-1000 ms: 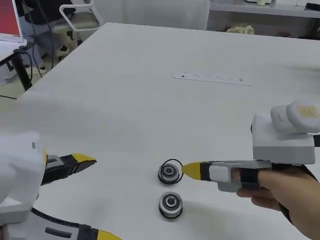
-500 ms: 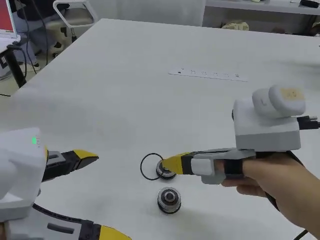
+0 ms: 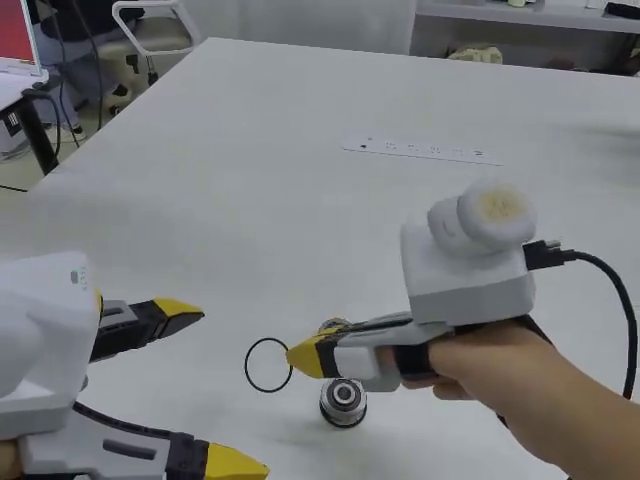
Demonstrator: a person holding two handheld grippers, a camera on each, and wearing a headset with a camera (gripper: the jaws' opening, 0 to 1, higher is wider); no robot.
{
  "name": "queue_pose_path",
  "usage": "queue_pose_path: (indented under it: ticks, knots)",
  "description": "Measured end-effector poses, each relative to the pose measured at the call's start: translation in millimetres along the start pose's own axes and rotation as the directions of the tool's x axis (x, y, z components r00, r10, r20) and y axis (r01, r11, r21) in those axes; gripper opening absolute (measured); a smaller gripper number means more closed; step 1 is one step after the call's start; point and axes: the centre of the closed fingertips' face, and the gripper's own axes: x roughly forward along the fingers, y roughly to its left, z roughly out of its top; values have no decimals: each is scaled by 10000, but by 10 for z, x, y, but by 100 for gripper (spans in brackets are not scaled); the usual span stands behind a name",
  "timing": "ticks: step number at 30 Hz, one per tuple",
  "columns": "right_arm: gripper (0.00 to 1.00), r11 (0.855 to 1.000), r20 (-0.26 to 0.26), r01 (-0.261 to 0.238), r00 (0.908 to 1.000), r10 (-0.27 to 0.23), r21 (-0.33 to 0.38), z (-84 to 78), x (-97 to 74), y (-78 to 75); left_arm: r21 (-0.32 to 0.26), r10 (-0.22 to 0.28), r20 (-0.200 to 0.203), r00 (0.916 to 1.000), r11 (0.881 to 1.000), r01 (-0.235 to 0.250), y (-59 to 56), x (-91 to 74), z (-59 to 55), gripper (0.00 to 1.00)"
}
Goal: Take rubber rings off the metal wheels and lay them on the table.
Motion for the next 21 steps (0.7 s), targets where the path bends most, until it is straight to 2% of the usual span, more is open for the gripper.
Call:
queue_pose_path:
  ticks: [4, 11, 15, 21]
  knots:
    - [0, 9999, -292, 100, 9995, -96, 121, -120, 52, -58, 54, -43, -21, 10000, 10000, 43, -10, 3, 0, 85]
    - [0, 9990, -573, 438, 9974, -433, 67, -231, 96, -151, 37, -8, 8, 10000, 10000, 8, -2, 2, 5, 83]
    - [0, 9977, -544, 682, 9962, -680, 19, -241, 117, -190, 69, -9, 15, 10000, 10000, 9, -3, 0, 7, 80]
    - [0, 9921, -785, 1011, 9912, -1069, -743, -301, 152, -238, 95, 14, -38, 10000, 10000, -14, 0, 0, -1, 80]
